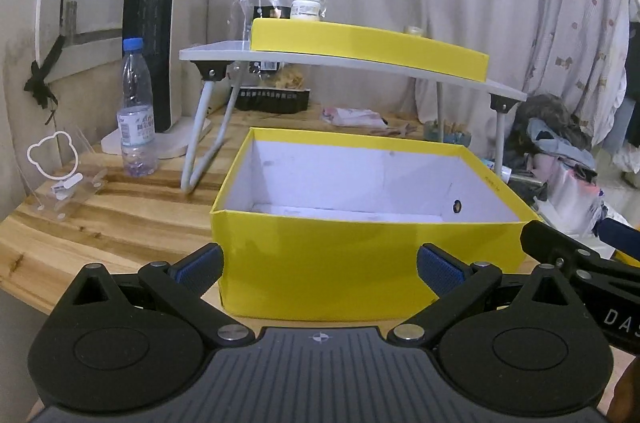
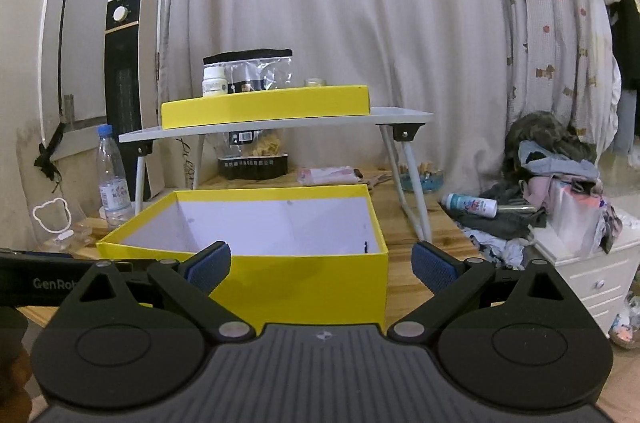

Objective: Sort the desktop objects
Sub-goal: 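Pull both grippers back to face the open yellow box under the tray, then reach the right gripper to the round tin on the yellow lid and close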

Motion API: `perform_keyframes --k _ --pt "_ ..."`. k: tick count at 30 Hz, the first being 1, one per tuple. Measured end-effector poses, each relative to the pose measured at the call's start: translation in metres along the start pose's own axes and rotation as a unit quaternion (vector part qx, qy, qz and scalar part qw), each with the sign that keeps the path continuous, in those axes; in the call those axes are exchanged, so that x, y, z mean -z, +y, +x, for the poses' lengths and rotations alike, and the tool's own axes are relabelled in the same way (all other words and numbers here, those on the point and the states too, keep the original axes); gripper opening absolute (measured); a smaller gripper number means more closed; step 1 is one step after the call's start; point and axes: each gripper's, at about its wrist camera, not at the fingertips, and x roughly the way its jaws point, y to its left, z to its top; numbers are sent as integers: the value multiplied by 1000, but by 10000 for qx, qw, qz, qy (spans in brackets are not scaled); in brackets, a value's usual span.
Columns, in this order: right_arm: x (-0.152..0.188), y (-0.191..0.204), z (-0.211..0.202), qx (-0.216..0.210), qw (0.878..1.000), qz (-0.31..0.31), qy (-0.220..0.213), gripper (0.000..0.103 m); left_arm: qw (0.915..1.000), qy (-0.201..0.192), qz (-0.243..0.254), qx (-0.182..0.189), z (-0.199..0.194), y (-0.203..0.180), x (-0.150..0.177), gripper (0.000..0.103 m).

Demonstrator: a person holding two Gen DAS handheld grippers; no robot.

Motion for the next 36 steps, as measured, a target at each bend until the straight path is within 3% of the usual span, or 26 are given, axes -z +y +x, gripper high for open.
perform_keyframes --k 16,23,30,36 --pt "3 -7 2 18 9999 134 105 103 9999 69 17 75 4 -1 3 103" --pt "-3 -8 10 -202 9996 155 128 103 9997 50 -35 222 8 7 5 103" --pt "-58 -38 44 -906 9952 -59 -351 103 9983 28 -142 559 11 22 6 103" --pt "-135 -51 114 -1223 9912 -242 -452 103 9942 237 -450 945 26 35 13 103"
